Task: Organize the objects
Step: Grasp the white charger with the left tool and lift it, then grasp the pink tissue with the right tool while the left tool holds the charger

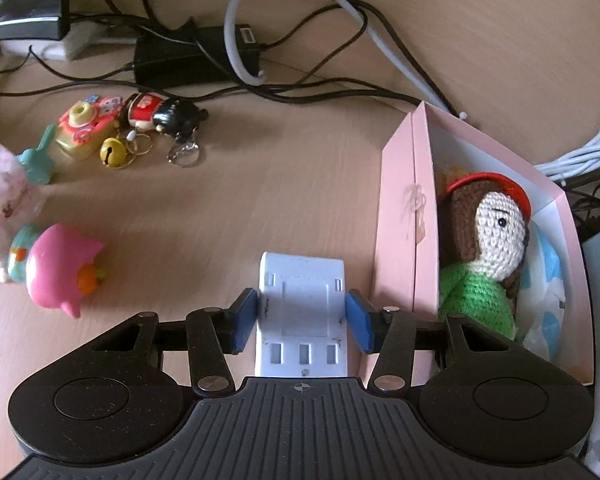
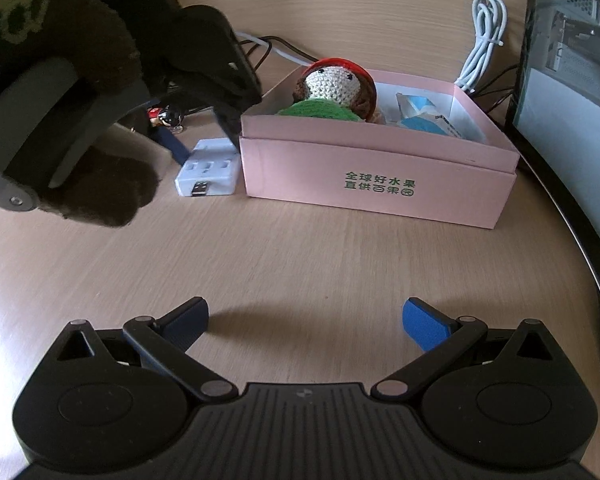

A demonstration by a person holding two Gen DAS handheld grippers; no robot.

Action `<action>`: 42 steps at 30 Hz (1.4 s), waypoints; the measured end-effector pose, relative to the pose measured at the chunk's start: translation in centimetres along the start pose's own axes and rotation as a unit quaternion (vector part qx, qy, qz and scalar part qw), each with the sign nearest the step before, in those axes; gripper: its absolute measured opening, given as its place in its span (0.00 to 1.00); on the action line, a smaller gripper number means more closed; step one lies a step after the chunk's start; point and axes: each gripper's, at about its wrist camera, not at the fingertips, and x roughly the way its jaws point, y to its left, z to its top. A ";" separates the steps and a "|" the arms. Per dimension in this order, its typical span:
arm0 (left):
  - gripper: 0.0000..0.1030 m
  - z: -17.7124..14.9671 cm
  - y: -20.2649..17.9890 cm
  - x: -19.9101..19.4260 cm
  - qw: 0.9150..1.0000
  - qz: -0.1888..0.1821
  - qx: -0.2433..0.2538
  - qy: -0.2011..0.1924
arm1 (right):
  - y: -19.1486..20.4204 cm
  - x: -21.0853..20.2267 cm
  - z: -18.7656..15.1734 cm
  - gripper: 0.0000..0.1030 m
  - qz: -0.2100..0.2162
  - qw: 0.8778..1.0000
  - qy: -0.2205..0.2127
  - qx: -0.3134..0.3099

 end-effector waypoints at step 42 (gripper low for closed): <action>0.51 -10.9 14.1 -11.9 0.992 -0.035 0.099 -0.067 | 3.0 -0.5 2.3 1.00 0.032 0.999 0.007 -0.028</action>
